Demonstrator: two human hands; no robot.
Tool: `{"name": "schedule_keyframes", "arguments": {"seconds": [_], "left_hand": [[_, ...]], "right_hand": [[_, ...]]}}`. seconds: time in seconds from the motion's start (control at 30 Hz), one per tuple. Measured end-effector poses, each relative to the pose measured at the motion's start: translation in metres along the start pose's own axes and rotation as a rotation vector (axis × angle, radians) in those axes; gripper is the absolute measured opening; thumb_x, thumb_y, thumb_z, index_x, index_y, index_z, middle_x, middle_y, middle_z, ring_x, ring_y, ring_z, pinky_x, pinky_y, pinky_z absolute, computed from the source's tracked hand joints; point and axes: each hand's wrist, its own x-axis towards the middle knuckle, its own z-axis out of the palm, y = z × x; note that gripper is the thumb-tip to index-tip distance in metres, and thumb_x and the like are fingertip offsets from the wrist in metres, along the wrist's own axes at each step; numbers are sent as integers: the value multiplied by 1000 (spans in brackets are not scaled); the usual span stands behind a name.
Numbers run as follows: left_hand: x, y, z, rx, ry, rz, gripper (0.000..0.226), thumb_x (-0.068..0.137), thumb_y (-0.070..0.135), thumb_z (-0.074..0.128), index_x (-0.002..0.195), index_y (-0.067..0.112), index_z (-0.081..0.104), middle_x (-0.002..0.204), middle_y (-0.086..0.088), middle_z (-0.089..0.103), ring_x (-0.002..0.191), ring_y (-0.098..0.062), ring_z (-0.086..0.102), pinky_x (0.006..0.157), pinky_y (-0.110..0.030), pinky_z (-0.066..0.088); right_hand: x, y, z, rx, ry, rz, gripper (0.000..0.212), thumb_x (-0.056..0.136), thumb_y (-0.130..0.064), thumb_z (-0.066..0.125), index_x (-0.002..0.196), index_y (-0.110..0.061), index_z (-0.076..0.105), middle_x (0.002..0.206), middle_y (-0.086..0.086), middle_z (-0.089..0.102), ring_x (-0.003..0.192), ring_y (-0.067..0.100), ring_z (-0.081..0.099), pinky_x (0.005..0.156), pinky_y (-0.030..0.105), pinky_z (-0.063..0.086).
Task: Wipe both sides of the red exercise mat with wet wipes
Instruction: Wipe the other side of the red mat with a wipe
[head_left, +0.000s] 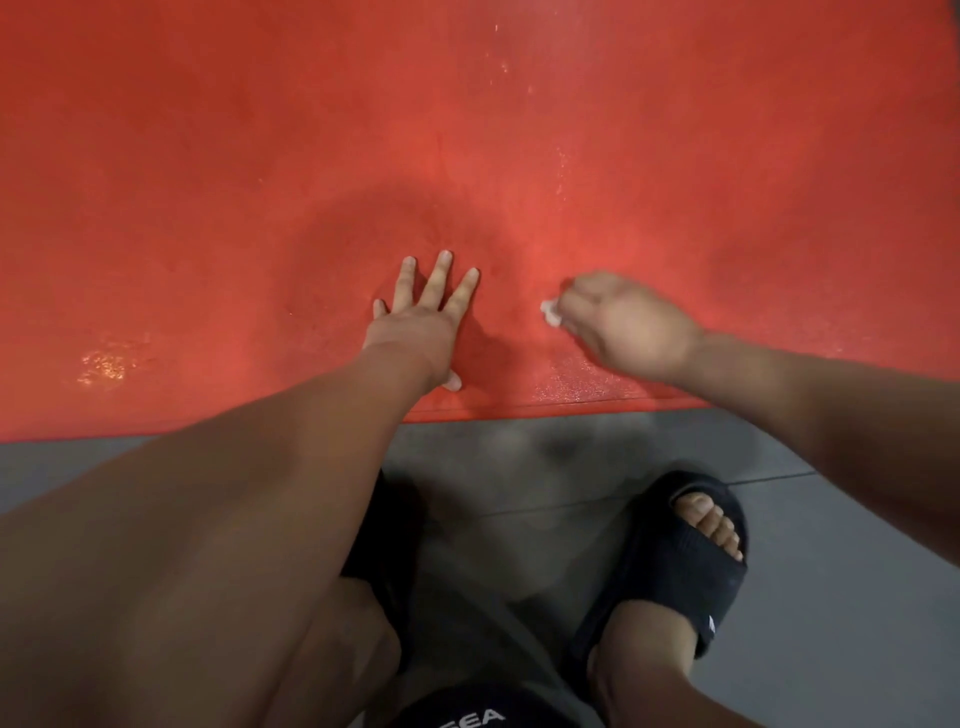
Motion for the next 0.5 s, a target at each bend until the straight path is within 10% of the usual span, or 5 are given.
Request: {"name": "schedule_keyframes", "arguments": {"seconds": [0.1, 0.37, 0.5], "left_hand": [[0, 0, -1, 3, -1, 5, 140, 74, 34, 89, 153, 44, -25, 156, 13, -44, 150, -31, -31, 121, -63, 13], [0, 0, 2, 0, 5, 3, 140, 73, 34, 89, 153, 46, -25, 156, 14, -44, 150, -30, -31, 122, -62, 12], [-2, -1, -2, 4, 11, 13, 138, 73, 38, 89, 154, 45, -23, 158, 14, -42, 151, -30, -29, 122, -62, 13]], "right_hand": [[4, -1, 2, 8, 107, 181, 16, 102, -18, 51, 93, -6, 58, 83, 16, 57, 76, 37, 57, 72, 43, 45], [-30, -47, 12, 58, -167, -187, 27, 104, -26, 37, 117, -13, 57, 102, 8, 57, 93, 30, 56, 82, 43, 50], [6, -6, -1, 0, 49, 98, 14, 101, -22, 50, 102, -12, 60, 95, 13, 56, 82, 36, 58, 75, 45, 51]]}}
